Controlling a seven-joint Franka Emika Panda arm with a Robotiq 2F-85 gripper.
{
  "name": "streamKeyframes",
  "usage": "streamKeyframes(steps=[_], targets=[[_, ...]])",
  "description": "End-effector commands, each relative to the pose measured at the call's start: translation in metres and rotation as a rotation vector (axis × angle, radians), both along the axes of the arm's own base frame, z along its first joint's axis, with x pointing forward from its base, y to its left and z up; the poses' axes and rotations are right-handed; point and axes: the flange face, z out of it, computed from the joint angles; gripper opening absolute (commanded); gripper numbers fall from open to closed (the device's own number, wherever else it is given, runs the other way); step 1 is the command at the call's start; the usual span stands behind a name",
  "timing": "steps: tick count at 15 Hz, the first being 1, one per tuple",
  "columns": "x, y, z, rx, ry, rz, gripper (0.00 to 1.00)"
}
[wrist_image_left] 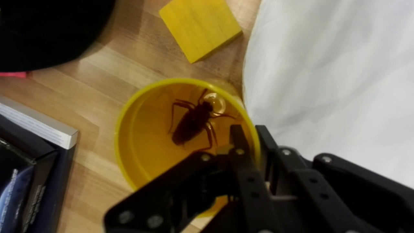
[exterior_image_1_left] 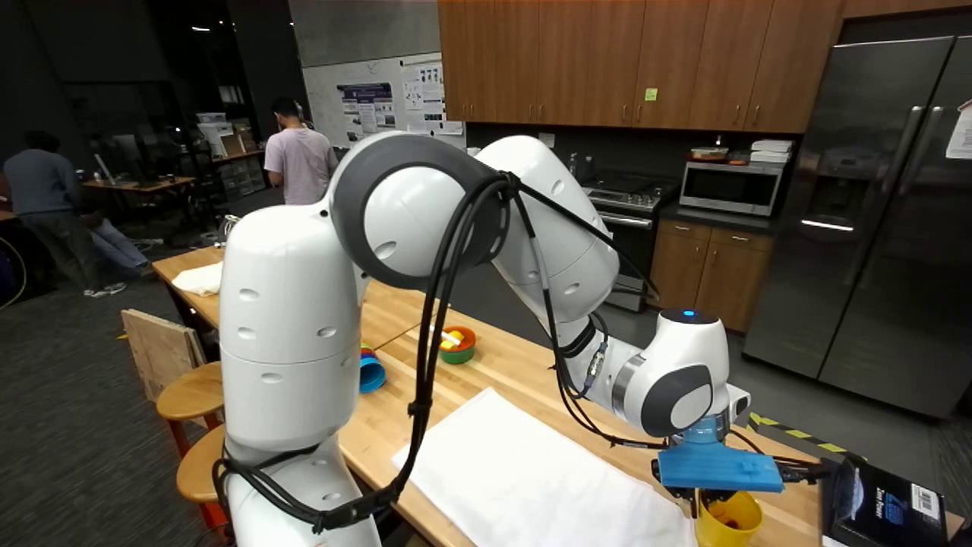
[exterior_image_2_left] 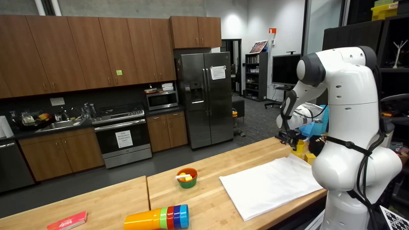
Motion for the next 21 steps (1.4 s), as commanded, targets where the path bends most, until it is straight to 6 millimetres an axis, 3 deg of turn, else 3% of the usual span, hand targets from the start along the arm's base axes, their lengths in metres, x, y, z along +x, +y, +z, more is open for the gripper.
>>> streamKeyframes(steps=[1,6,9,16,21], targets=[[0.002,-0.002,0.011,-0.046,-0.061,-0.025,0.00],[0.005,0.002,0.037,-0.096,-0.192,-0.042,0.01],[0.004,0.014,0.060,-0.099,-0.269,-0.022,0.01],[-0.021,0.098,0.112,-0.012,-0.335,0.281,0.01],[-0.045,0.133,0.140,-0.071,-0.345,0.559,0.01]])
